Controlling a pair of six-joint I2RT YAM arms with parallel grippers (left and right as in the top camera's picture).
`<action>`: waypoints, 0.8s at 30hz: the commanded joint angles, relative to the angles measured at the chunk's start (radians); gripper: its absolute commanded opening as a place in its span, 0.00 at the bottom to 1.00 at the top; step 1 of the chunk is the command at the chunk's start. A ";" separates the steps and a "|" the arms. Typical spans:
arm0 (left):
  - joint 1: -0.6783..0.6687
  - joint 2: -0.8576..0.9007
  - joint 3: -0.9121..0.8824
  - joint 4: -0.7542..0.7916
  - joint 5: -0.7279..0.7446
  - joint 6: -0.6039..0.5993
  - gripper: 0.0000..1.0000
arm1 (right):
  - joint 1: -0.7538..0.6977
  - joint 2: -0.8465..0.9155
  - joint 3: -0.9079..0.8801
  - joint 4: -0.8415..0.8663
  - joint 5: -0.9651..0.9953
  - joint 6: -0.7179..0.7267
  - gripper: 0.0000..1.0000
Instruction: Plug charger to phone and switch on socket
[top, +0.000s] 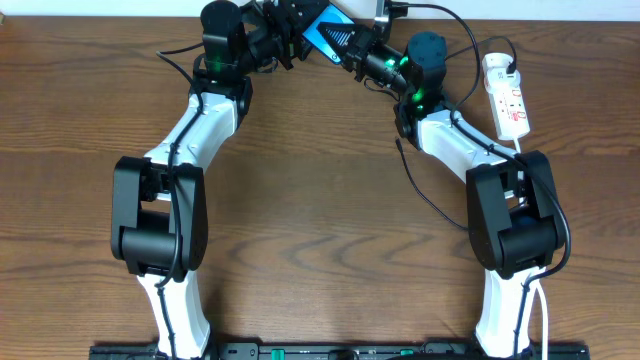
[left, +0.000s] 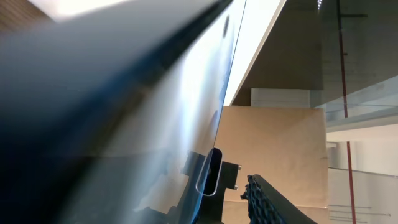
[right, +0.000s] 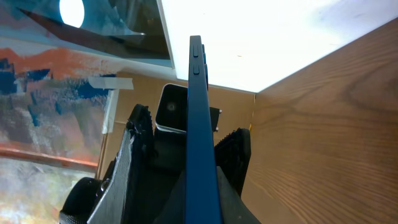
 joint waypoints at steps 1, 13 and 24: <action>-0.032 -0.026 0.013 0.033 0.127 0.011 0.47 | 0.056 0.014 0.001 -0.020 -0.111 -0.031 0.01; -0.020 -0.026 0.013 0.034 0.127 0.044 0.47 | 0.063 0.014 0.001 -0.024 -0.126 -0.031 0.01; -0.018 -0.026 0.013 0.034 0.127 0.055 0.47 | 0.065 0.014 0.001 -0.042 -0.138 -0.032 0.01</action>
